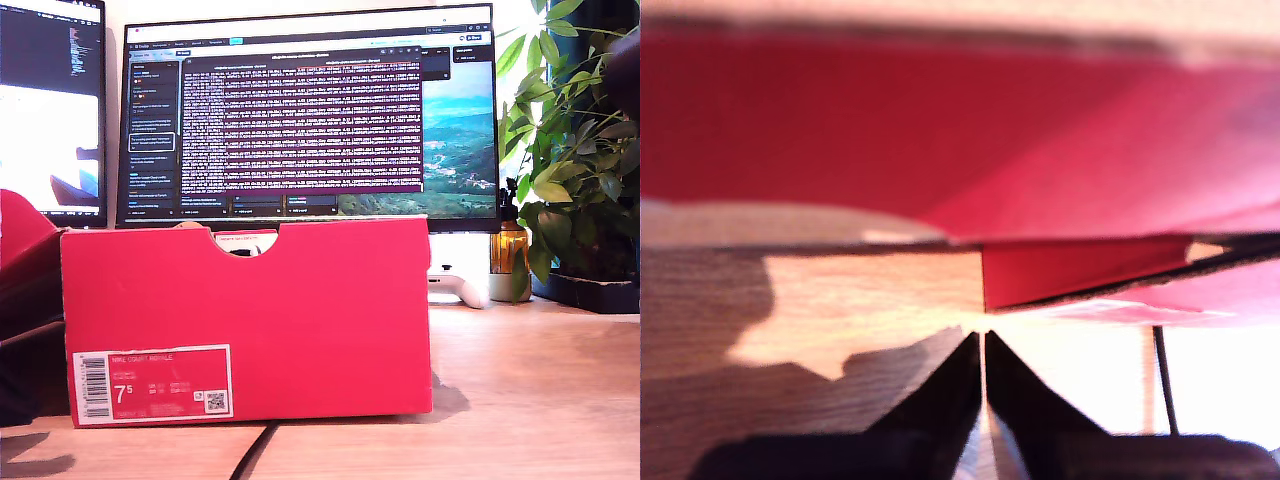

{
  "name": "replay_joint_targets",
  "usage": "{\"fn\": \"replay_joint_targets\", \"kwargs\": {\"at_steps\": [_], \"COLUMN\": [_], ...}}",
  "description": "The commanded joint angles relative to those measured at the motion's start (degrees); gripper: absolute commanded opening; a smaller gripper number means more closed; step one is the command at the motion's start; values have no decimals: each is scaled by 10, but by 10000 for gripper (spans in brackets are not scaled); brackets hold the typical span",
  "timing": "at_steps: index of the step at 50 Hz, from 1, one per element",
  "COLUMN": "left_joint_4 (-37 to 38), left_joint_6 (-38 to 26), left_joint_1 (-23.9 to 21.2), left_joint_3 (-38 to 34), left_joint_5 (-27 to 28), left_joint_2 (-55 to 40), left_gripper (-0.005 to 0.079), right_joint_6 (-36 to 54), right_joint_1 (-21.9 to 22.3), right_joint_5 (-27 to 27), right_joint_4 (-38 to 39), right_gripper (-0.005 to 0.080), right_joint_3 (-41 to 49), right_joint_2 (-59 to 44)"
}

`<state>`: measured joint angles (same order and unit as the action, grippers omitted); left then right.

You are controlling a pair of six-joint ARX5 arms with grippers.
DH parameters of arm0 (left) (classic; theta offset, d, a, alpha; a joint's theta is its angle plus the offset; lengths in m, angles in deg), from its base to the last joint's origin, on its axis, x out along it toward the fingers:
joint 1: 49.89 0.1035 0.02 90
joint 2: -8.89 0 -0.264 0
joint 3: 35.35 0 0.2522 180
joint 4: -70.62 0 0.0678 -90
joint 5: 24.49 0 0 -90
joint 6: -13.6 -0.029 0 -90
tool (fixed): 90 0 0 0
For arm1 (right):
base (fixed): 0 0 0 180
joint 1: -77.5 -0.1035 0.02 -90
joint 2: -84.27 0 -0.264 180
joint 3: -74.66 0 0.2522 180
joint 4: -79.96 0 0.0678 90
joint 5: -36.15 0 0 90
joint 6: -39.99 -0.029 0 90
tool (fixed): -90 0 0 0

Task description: Pack the blue shoes by picking the first shoe and placing it inside the red shoebox, left side, then picking and rotating the second shoe and placing it in the shoebox

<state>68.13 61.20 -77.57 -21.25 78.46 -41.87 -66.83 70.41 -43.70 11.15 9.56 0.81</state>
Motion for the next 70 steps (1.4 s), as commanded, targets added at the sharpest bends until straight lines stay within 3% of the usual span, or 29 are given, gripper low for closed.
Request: {"fn": "replay_joint_targets", "kwargs": {"at_steps": [1,3,6,15,46,51,55,70], "left_joint_4": [0,0,1,0,0,-2,-7,-83], "left_joint_6": [0,0,0,0,0,-1,0,-33], "left_joint_1": [-2,-2,-2,-2,-2,-2,-2,-2], "left_joint_3": [-13,-13,-13,-13,-13,-13,-13,-11], "left_joint_5": [0,0,0,0,0,-7,-10,-61], "left_joint_2": [-2,-2,-2,-2,-2,-2,-2,-2], "left_gripper": [-20,-20,-20,-20,-20,-20,-20,-20], "right_joint_6": [-8,-7,1,61,584,643,754,874], "right_joint_1": [-6,-6,-6,-4,-4,-4,-4,-4], "right_joint_5": [-17,-16,-17,-17,-9,-28,-60,-70], "right_joint_4": [-11,-15,-15,-16,-119,-121,-124,-149], "right_gripper": [-45,31,-18,-12,-12,-12,-12,-12], "right_joint_3": [26,26,23,-10,-152,-161,-167,-203], "right_joint_2": [-8,-8,-6,-5,-5,-5,-5,-5]}}
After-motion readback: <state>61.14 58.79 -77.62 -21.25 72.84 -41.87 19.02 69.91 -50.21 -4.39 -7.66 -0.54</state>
